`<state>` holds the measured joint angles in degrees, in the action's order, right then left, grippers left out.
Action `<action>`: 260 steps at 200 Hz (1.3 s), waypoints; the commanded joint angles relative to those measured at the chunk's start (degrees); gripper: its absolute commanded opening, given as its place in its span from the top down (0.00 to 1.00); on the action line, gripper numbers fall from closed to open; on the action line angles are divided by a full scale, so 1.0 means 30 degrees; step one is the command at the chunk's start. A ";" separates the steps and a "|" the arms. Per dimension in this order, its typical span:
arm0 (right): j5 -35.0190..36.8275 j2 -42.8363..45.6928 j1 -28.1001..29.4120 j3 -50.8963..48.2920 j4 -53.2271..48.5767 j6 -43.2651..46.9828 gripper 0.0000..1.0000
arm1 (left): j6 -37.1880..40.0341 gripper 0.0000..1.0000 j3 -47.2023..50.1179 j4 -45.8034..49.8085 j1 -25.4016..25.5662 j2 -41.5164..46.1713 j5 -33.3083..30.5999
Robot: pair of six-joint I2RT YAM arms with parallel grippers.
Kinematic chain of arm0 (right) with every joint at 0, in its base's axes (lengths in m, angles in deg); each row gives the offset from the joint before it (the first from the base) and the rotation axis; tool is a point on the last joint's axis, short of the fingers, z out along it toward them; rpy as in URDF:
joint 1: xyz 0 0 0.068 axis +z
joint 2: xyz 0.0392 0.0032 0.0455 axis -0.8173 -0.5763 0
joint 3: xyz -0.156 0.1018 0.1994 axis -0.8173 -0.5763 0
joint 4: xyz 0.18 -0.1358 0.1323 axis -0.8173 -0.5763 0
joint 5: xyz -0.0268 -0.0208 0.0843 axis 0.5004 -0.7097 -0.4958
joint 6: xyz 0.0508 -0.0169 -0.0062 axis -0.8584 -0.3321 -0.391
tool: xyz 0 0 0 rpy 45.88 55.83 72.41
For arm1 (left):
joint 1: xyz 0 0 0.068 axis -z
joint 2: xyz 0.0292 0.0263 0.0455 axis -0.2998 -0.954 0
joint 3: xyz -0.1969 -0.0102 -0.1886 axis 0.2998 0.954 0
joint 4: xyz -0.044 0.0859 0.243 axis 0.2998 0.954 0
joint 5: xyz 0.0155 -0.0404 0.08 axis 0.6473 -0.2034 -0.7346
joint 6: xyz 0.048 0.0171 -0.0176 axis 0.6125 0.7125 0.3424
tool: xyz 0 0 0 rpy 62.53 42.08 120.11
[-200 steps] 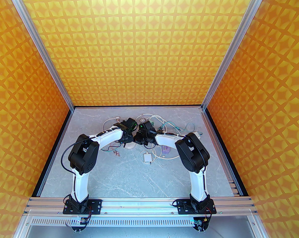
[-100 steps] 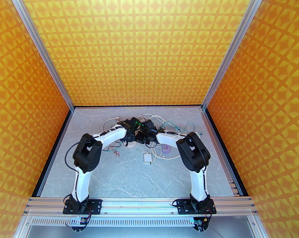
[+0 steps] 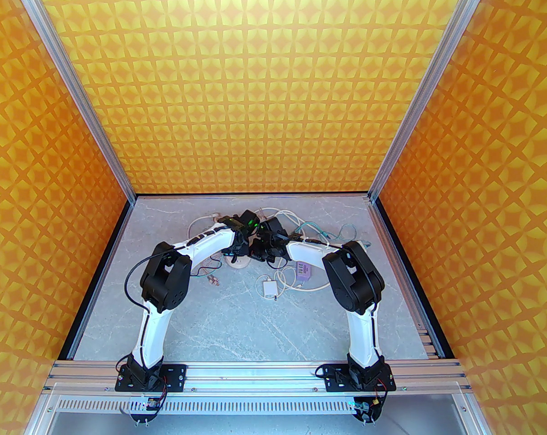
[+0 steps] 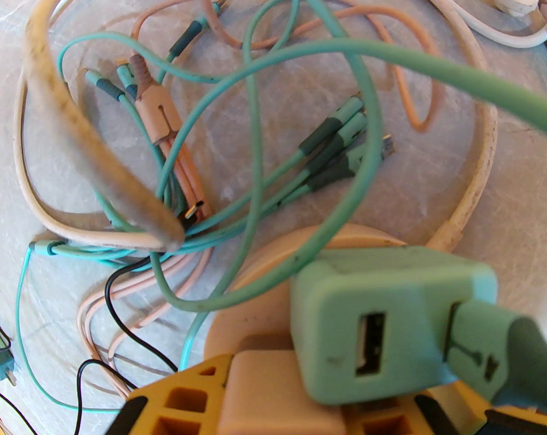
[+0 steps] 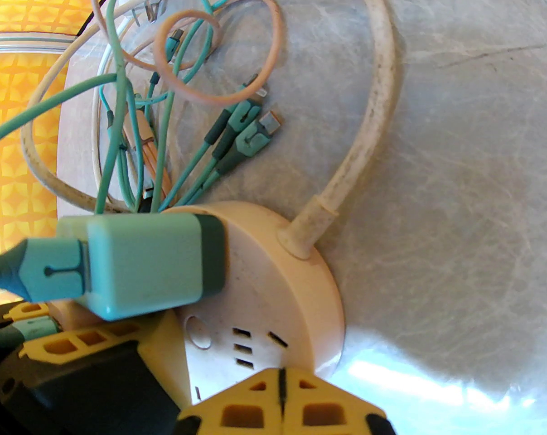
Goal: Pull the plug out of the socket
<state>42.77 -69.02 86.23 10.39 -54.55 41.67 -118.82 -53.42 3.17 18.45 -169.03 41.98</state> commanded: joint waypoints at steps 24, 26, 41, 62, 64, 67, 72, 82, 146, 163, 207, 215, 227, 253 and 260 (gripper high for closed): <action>0.2006 -0.1600 0.0912 -0.0298 -0.2021 -0.0231 0.96 | -0.1038 0.85 0.3735 -0.2547 -0.0491 0.2256 0.3158; 0.1986 -0.1617 0.0906 -0.0310 -0.1998 -0.0227 0.96 | -0.1049 0.85 0.3760 -0.2654 -0.0550 0.2309 0.3263; 0.1654 -0.1346 0.0870 -0.0526 -0.1413 -0.0314 0.95 | -0.0906 0.85 0.4188 -0.2762 -0.0545 0.2477 0.3298; 0.0763 -0.0306 0.0781 -0.1406 0.0804 -0.1063 0.95 | -0.1000 0.85 0.4002 -0.2474 -0.0289 0.2028 0.3286; 0.0613 -0.0188 0.0763 -0.1503 0.1037 -0.1197 0.95 | -0.1033 0.85 0.4003 -0.2475 -0.0243 0.1996 0.3295; 0.0414 -0.0057 0.0750 -0.1623 0.1436 -0.1449 0.95 | -0.1081 0.85 0.4003 -0.2475 -0.0222 0.1931 0.3286; -0.0079 0.0130 0.0697 -0.1876 0.2188 -0.1883 0.95 | -0.1170 0.85 0.4003 -0.2471 -0.0164 0.1846 0.3297; -0.0857 0.0490 0.0609 -0.2312 0.3684 -0.2870 0.95 | -0.1213 0.85 0.3986 -0.2518 -0.0100 0.1772 0.3274; -0.3509 0.0340 0.0528 -0.3508 0.9804 -0.7942 0.97 | -0.1313 0.85 0.4003 -0.2577 -0.0022 0.1843 0.3274; -0.3379 0.0185 0.0543 -0.3299 0.8743 -0.7819 0.97 | -0.1304 0.85 0.3999 -0.2562 -0.0041 0.1854 0.3294; -0.1839 -0.1515 0.0543 -0.3191 0.5024 -0.6075 0.98 | -0.1028 0.86 0.3116 -0.2139 0.0015 0.1818 0.3279; -0.1527 -0.1778 0.0546 -0.3170 0.4401 -0.5653 0.98 | -0.0863 0.86 0.2931 -0.1925 0.0055 0.1827 0.3068; -0.0993 -0.1970 0.0543 -0.3097 0.3508 -0.4957 0.98 | -0.0602 0.86 0.2457 -0.1537 0.0157 0.1746 0.2833; -0.0414 -0.2060 0.0543 -0.3102 0.2899 -0.4380 0.98 | -0.0746 0.86 0.2098 -0.1352 0.0126 0.1674 0.3280; -0.0407 -0.2097 0.0543 -0.3081 0.2867 -0.4347 0.98 | -0.0841 0.86 0.2165 -0.1591 0.0069 0.1713 0.3824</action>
<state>35.12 -69.26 86.89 2.61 -37.09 24.87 -121.96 -44.21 -2.56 17.03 -163.85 46.13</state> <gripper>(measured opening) 0.042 0.286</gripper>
